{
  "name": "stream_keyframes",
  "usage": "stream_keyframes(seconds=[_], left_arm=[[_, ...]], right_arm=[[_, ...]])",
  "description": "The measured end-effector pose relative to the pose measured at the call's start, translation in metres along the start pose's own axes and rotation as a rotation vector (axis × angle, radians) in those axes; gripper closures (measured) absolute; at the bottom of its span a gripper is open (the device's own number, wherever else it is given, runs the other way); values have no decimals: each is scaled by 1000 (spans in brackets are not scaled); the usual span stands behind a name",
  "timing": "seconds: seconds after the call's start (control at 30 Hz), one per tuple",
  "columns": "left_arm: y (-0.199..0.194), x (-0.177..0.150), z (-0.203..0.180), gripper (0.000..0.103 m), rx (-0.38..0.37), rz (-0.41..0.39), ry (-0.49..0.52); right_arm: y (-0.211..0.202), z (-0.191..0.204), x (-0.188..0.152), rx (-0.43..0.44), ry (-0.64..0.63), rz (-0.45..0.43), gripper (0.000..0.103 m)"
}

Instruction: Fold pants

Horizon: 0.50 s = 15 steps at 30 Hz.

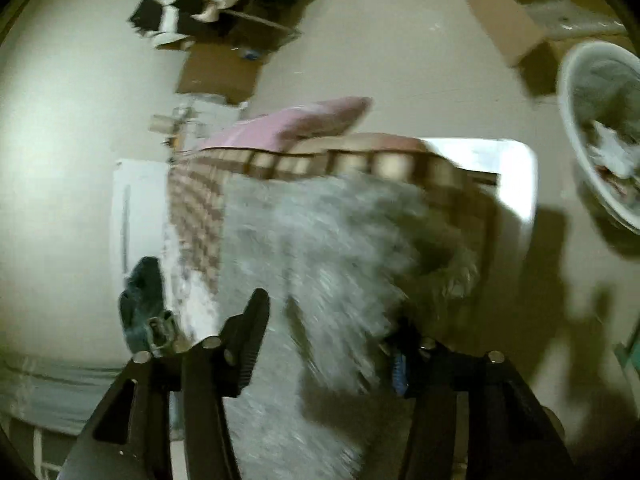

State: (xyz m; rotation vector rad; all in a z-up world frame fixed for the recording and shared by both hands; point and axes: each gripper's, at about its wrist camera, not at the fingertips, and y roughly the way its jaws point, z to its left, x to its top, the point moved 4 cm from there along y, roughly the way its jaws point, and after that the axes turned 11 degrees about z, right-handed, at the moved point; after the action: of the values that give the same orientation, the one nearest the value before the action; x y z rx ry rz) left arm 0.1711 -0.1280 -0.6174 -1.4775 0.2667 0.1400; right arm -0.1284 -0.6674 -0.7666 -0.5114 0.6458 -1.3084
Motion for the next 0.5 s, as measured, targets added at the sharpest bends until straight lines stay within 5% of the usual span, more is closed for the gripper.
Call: stream_keyframes(seconds=[0.03,0.1,0.37,0.5], left_arm=[[0,0,1,0,0,-1,0],[3,-2,0,0,0,2,3],[-8,4,18,0,-3,20,0],[-4,14,15,0,-1,27,-5]], right_arm=[[-4,-14,-4,-27,42,-13,24],[-9,-37,-10,-37,122,-38,10],[27,-54,-4,148,173,13,10],[17,-35,9,217,118,-64,28]])
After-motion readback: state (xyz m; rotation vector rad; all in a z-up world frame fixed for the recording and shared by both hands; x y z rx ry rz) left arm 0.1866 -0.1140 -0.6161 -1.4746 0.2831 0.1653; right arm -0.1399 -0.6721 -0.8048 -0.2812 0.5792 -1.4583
